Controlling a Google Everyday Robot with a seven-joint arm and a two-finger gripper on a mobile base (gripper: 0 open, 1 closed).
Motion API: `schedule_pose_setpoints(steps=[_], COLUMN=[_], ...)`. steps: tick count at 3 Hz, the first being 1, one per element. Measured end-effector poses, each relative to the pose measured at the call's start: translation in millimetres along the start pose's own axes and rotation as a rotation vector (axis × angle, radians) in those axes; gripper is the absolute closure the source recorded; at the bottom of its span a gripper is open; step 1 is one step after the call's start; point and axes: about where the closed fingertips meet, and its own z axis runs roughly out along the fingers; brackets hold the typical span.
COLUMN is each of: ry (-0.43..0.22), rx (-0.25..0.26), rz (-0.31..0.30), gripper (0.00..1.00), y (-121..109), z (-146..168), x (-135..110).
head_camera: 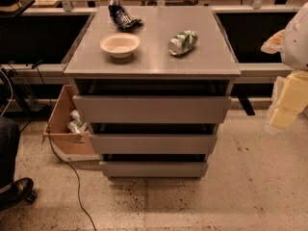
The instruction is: Open middle drawer
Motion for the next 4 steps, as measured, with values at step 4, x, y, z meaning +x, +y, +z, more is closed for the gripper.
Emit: schedule_pose_setpoints(steps=[4], ry=[-0.085], rx=[0.029], rz=[-0.019], gripper=[0.00], y=[-14.2], z=[140.9], x=[-9.9])
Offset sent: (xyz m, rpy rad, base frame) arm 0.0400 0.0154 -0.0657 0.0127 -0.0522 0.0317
